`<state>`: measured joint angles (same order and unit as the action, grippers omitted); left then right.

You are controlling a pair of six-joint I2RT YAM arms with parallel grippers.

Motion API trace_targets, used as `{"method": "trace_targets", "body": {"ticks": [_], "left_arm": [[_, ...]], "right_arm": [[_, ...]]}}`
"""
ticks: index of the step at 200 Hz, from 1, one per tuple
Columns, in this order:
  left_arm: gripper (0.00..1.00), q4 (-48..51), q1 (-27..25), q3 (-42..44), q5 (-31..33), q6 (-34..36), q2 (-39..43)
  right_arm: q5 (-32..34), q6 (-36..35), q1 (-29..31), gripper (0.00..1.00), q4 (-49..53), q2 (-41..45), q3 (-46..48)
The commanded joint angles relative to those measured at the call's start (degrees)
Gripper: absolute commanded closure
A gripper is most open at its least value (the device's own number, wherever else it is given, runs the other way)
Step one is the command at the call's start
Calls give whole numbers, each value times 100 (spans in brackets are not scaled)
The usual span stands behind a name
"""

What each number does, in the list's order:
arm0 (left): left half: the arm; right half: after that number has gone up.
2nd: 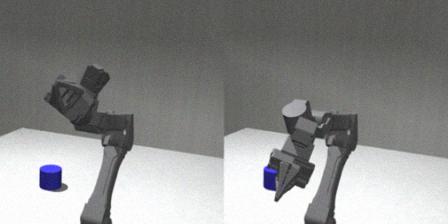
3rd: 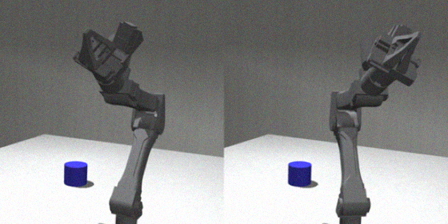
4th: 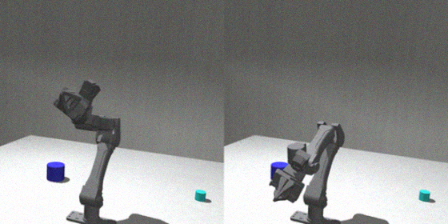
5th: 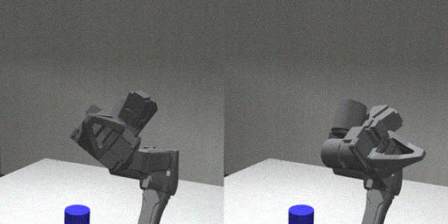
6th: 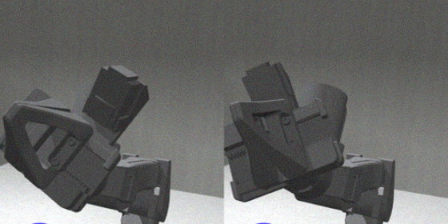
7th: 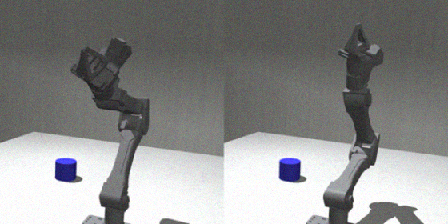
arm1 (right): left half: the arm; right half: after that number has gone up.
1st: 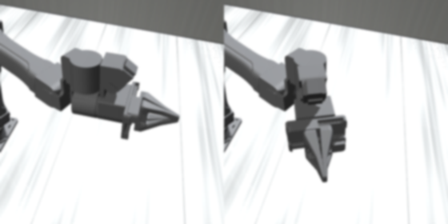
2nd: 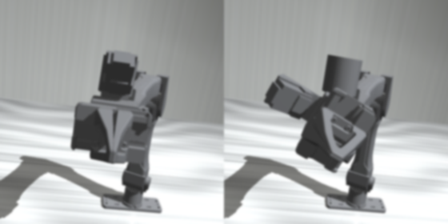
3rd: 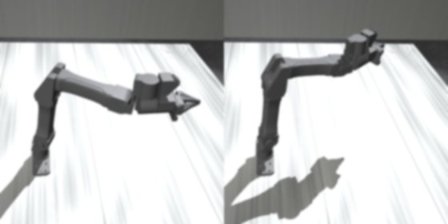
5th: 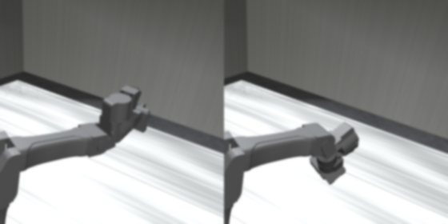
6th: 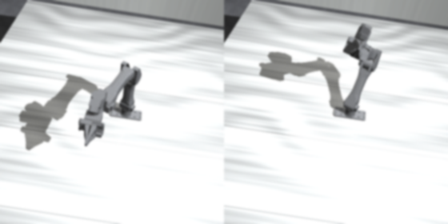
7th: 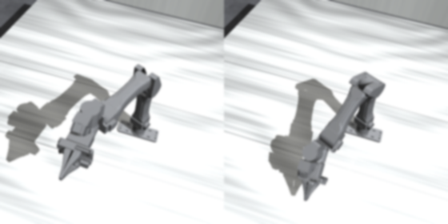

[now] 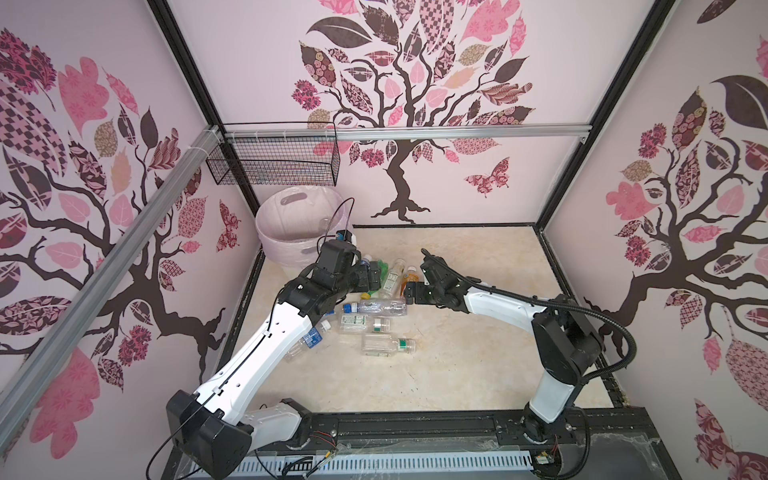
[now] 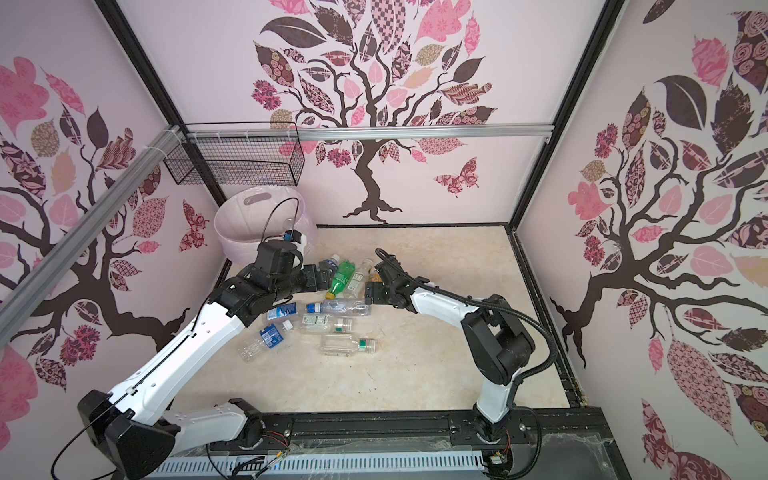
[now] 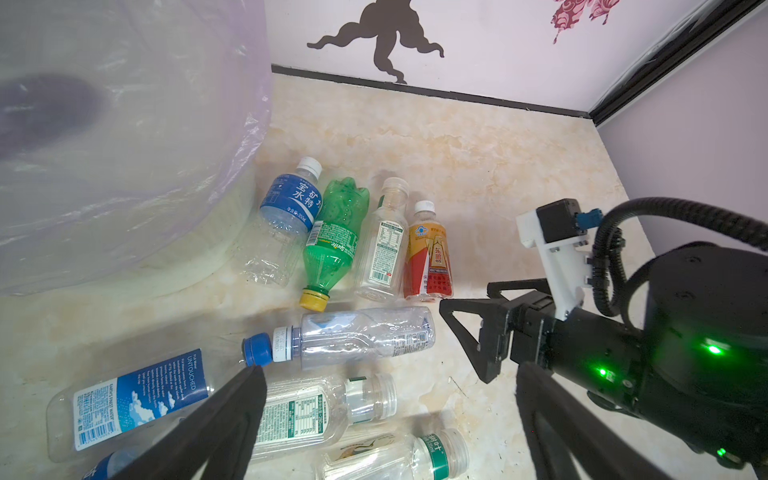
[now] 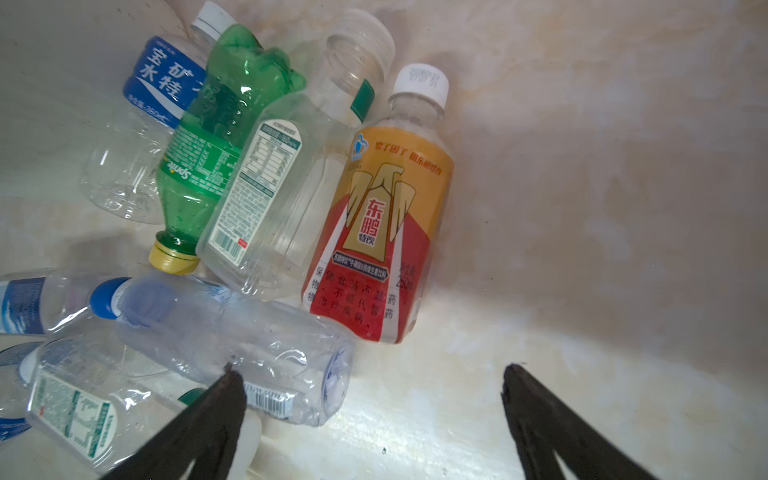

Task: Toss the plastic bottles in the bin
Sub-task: 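Lower the right gripper onto the red-and-yellow Dongpeng bottle while the left returns, then close the right gripper around the Dongpeng bottle's body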

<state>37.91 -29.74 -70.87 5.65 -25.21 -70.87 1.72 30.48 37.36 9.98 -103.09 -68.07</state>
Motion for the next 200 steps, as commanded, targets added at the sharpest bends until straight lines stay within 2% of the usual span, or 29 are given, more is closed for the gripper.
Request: {"method": "trace_targets", "body": {"ticks": [1, 91, 200], "left_arm": [[3, -246, -31, 197, -97, 87, 72], [3, -265, -48, 167, -159, 64, -96], [3, -162, -98, 27, -128, 1, -241]], "right_arm": [[99, 142, -4, 5, -12, -398, -381], [211, 159, -11, 15, -5, -1077, -616], [130, 136, -171, 30, -43, -913, -242]]}}
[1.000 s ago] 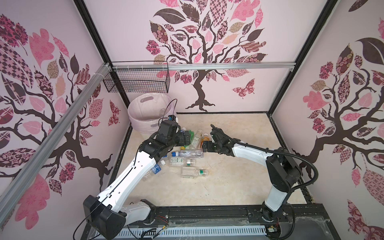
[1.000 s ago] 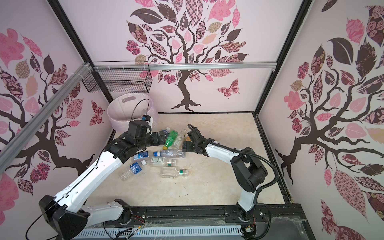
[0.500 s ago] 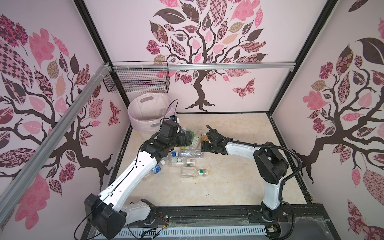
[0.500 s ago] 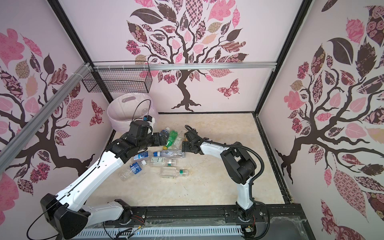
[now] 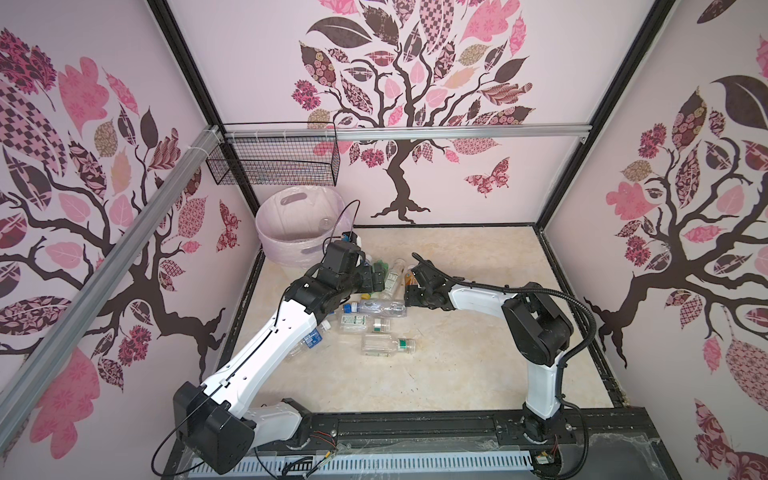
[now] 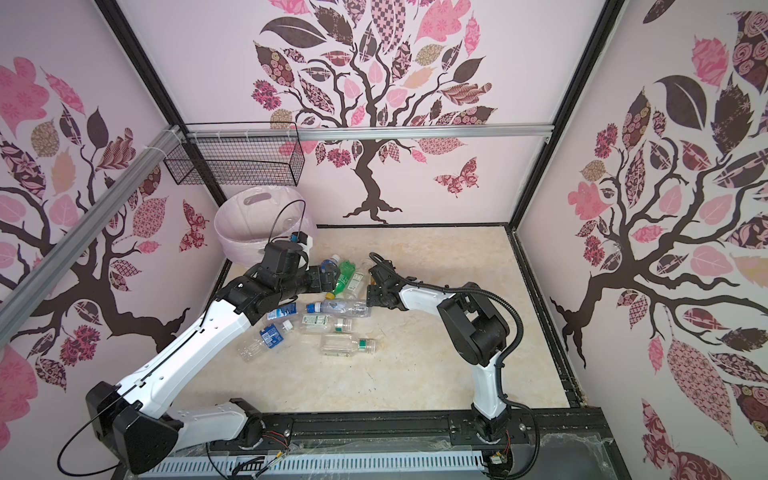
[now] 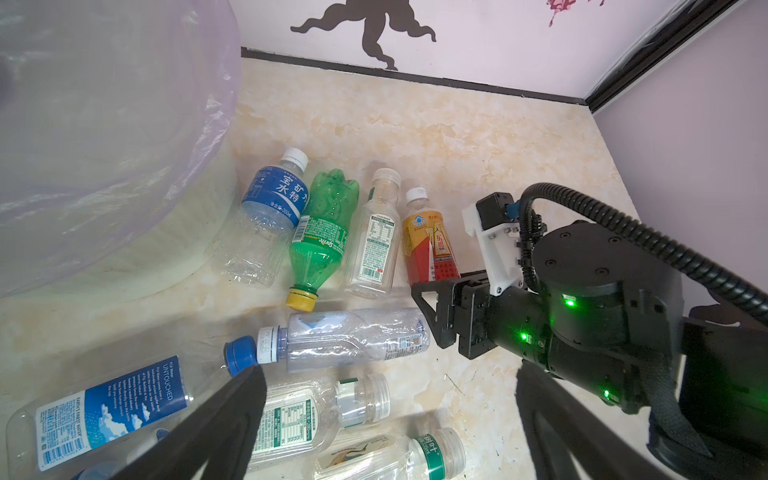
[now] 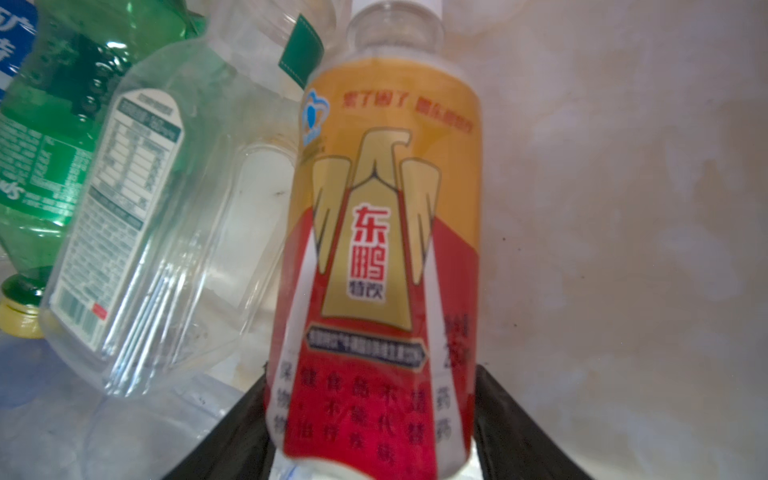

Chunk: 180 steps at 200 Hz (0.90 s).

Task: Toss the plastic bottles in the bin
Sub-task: 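Close the right gripper around the Dongpeng bottle's body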

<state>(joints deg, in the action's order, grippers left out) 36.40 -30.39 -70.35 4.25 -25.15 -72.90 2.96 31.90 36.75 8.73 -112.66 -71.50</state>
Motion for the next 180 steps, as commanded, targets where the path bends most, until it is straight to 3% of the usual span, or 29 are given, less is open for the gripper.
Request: {"method": "trace_targets", "body": {"ticks": [1, 73, 180], "left_arm": [[3, -11, -35, -24, 9, -7, -43], [3, -38, -94, -59, -30, -78, -162], [3, 102, -103, -284, 0, -214, -360]], "right_arm": [[0, -3, -113, 30, 83, 48, 106], [-69, -171, -241, 36, 145, 216, 295], [-138, -311, -308, 37, 265, 1129, 546]]}}
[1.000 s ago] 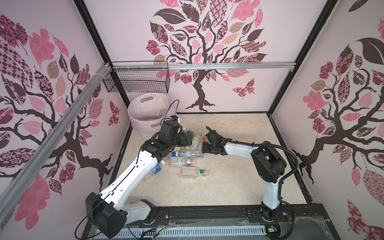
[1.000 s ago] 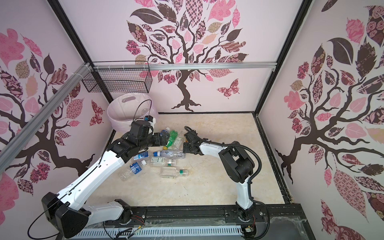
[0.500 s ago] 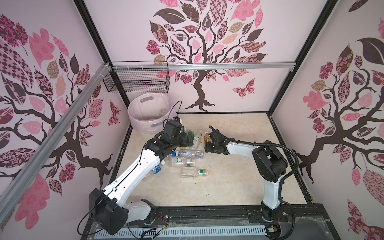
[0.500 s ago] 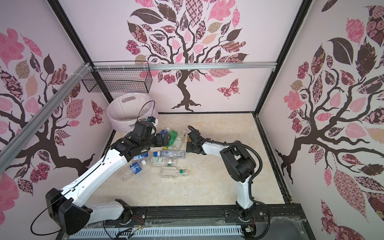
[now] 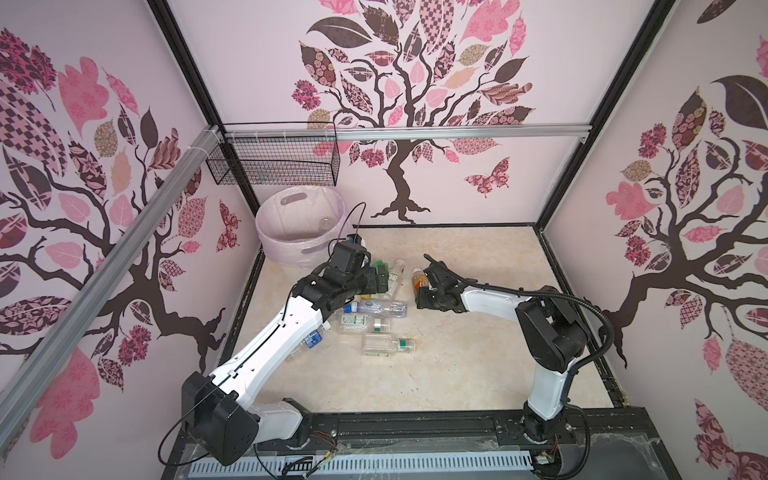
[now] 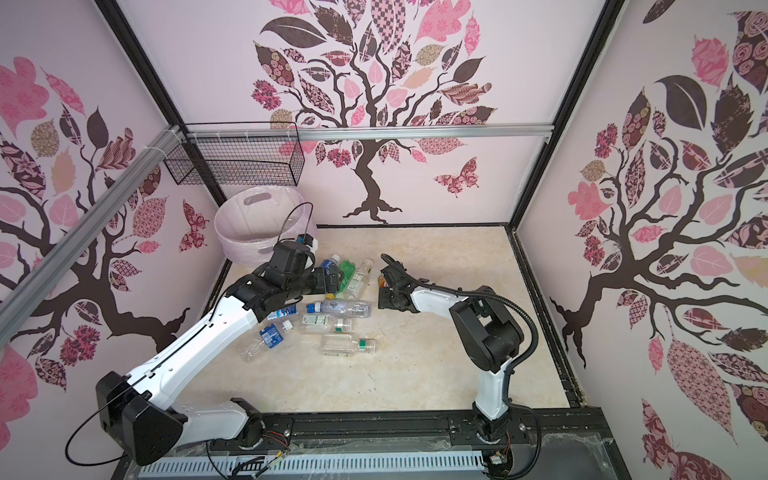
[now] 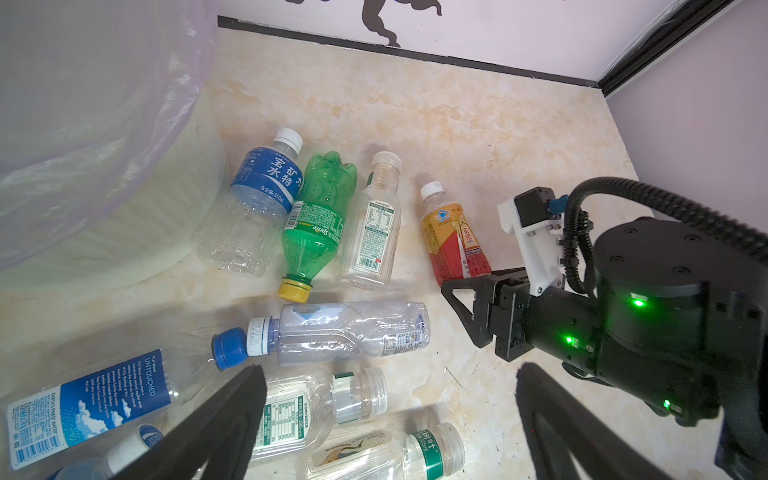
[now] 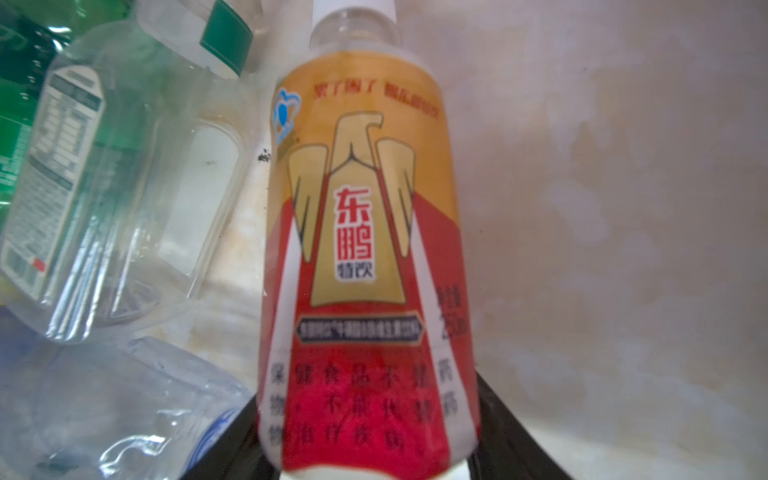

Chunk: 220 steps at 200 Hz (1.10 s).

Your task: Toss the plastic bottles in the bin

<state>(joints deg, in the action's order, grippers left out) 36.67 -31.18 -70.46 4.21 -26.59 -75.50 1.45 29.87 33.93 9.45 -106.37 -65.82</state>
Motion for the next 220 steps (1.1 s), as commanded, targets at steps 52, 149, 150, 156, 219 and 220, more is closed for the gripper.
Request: {"method": "trace_targets", "body": {"ticks": [52, 149, 150, 156, 219, 220], "left_arm": [[3, 179, -15, -632, 41, -136, -237], [3, 25, 702, -1241, -1287, -889, -632], [3, 25, 701, -1246, -1285, -886, -636], [3, 24, 709, -1284, -1300, -888, -662], [3, -147, 741, -1660, -1581, -1266, -995], [3, -153, 739, -1662, -1585, -1277, -998]], "right_arm": [[-46, -201, -21, 37, 390, 993, -204], [-155, -522, 211, 38, 440, 1725, -665], [-155, -528, 219, 38, 433, 1734, -671], [-148, -567, 250, 39, 411, 1775, -689], [-106, -719, 490, 41, 293, 2110, -904], [-108, -719, 491, 41, 294, 2111, -905]]}}
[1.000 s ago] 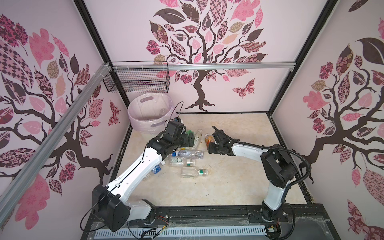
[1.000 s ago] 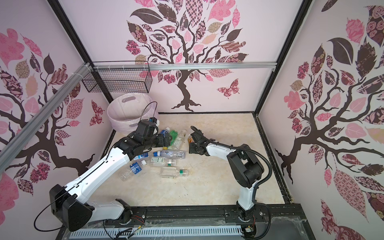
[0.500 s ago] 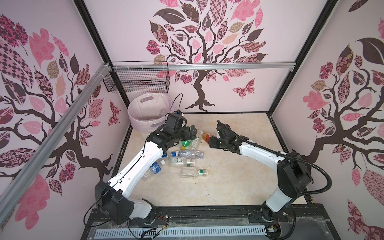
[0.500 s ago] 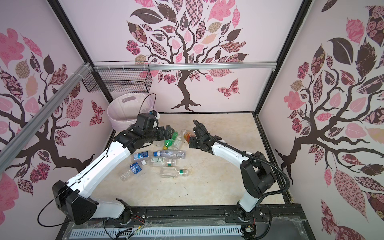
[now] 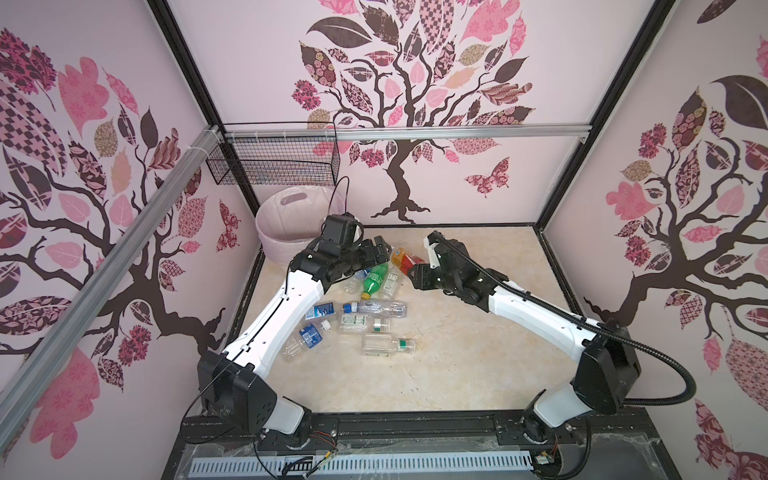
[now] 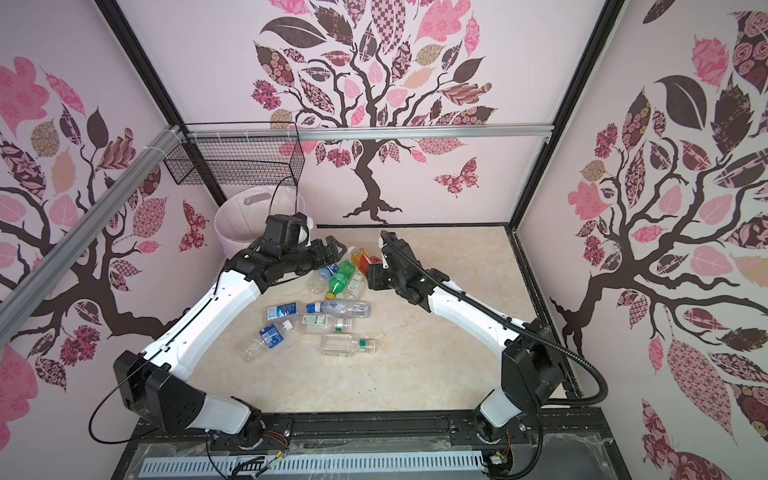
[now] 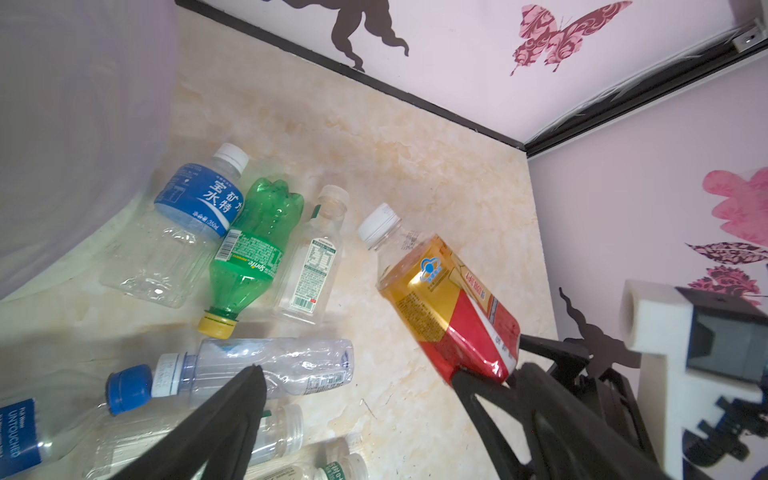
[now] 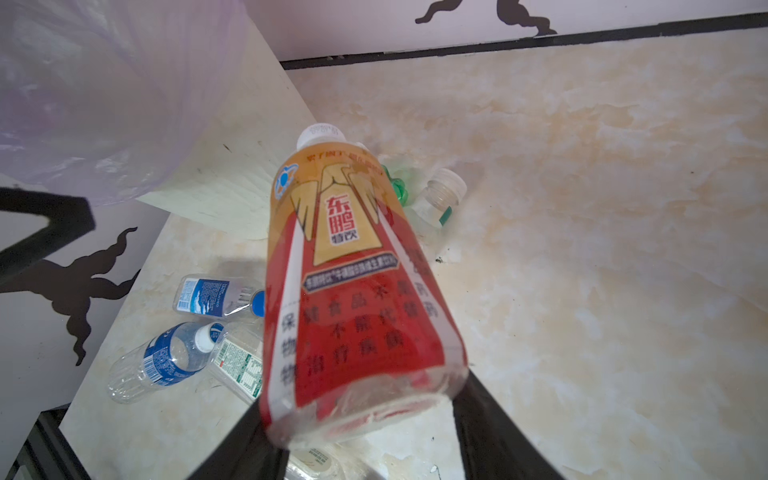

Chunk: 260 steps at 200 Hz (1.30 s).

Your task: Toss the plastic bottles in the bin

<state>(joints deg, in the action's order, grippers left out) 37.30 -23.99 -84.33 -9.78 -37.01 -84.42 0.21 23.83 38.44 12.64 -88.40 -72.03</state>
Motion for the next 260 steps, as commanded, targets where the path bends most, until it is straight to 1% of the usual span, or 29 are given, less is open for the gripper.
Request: {"method": "trace_targets", "body": {"ticks": [1, 48, 114, 160, 191, 205, 260], "left_arm": [[3, -215, 18, -284, -189, -240, -104], [4, -402, 26, -270, -312, -651, -179], [3, -1043, 36, -32, -487, -1605, -253], [6, -1336, 27, -52, -697, -1934, -463], [8, -1352, -1, -30, -727, -1984, -516], [10, -1406, -7, 9, -736, -2026, -514], [23, -1526, -193, 57, -753, -1987, -595]], "right_arm": [[16, -116, 41, 41, -25, 323, -285], [-15, -39, 33, 42, -171, 543, -335], [-153, 66, 65, 44, -374, 680, -391], [-214, 41, 157, 44, -533, 704, -396], [-267, 49, 183, 44, -639, 694, -395], [-295, 42, 206, 44, -682, 677, -396], [-295, 50, 228, 44, -750, 607, -353]]}}
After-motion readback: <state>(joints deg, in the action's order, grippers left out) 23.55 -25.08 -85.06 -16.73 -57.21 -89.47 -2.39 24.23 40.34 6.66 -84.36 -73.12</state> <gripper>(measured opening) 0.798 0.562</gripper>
